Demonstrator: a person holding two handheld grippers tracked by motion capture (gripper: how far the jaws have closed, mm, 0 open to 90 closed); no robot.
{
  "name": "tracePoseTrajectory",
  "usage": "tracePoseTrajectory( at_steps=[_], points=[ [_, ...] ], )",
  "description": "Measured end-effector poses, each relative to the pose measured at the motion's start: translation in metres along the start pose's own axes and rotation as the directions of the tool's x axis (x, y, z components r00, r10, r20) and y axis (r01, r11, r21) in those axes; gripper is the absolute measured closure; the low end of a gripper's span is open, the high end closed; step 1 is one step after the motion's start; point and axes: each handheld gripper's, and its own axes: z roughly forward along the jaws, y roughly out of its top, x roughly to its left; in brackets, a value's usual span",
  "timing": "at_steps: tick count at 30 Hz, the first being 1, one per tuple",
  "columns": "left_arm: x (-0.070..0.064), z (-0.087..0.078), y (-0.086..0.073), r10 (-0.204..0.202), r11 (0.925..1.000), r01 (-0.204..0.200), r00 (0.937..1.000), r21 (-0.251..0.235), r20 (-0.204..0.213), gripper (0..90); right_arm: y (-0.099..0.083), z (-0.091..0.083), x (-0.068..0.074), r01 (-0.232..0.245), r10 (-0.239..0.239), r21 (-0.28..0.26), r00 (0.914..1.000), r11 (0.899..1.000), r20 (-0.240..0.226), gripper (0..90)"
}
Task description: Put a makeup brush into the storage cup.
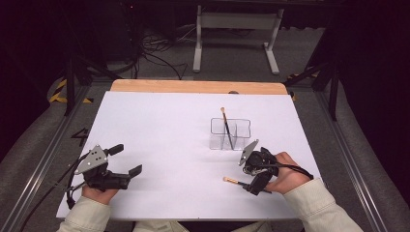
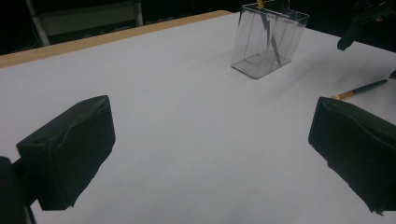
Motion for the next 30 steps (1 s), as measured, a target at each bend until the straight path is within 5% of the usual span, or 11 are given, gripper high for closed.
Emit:
tracePoseTrajectory(
  at_steps=[12,21,30],
  points=[
    [0.0,0.002,0.0,-0.002,1.0,0.002,1.0,-0.006,0.003,1.2,-0.003,0.011,0.001,-0.002,0.003,0.035,0.9995,0.999,-0.033,22.8],
    [0.0,0.002,0.0,-0.004,1.0,0.004,1.0,-0.004,0.002,1.2,-0.001,0.017,0.002,0.022,-0.017,0.09,0.9984,0.996,-0.053,51.6],
    [0.001,0.002,0.0,0.0,1.0,0.0,1.0,-0.005,0.001,1.3,0.0,0.025,0.004,0.041,-0.031,0.146,0.9972,0.988,-0.067,65.7]
  ],
)
